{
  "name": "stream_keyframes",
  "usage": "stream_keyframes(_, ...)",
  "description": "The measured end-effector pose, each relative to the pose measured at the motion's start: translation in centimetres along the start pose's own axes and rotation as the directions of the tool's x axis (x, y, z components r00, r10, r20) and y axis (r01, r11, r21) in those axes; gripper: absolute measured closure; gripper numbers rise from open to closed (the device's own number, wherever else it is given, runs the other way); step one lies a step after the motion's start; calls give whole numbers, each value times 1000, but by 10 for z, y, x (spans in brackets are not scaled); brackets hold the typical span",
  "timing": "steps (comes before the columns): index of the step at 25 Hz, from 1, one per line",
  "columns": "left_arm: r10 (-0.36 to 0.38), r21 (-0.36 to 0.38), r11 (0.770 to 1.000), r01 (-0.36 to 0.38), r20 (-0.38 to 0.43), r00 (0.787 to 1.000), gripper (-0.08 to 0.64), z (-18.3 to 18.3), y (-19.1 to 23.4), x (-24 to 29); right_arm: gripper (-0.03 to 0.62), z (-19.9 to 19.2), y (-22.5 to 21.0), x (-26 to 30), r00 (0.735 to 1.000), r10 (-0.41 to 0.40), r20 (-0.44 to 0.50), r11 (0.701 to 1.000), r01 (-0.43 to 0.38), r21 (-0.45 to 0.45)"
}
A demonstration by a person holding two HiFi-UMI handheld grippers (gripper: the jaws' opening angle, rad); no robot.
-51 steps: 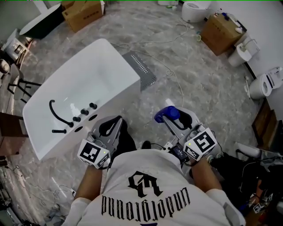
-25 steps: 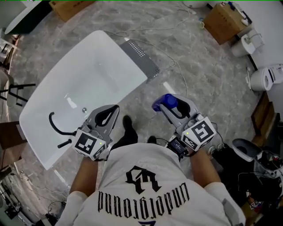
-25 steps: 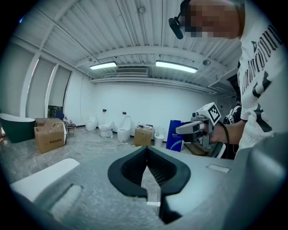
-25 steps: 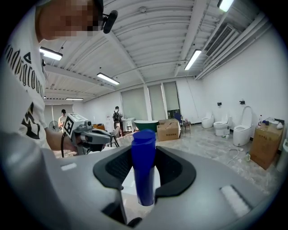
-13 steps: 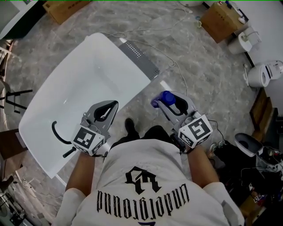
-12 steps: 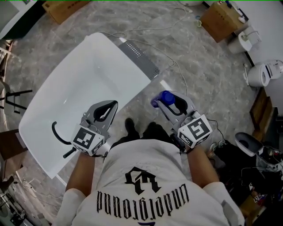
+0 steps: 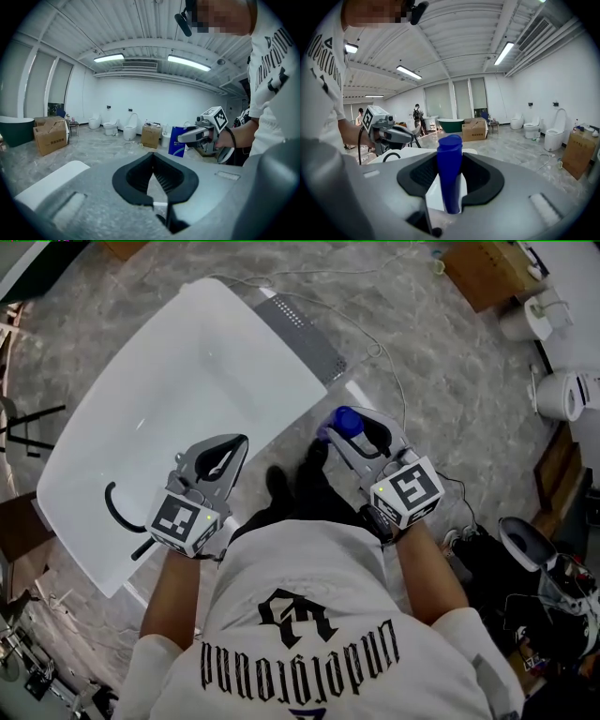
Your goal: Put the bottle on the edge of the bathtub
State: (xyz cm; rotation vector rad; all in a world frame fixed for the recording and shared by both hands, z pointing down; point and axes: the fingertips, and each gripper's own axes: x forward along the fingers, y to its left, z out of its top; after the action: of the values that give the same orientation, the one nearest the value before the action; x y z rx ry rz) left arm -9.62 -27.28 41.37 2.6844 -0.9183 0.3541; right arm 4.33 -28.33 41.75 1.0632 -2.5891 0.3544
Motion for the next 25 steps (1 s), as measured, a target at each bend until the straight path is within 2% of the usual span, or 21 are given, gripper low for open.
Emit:
stream_keyframes(16, 33, -70, 997, -39, -87, 996, 552, -57, 33, 42, 439, -83, -31, 81, 981, 114, -160, 991, -123, -49)
stream_keyframes(25, 23, -122, 991, -45, -175, 984, 552, -117, 50, 88, 439, -154, -68, 120, 958, 116, -263, 991, -129, -32)
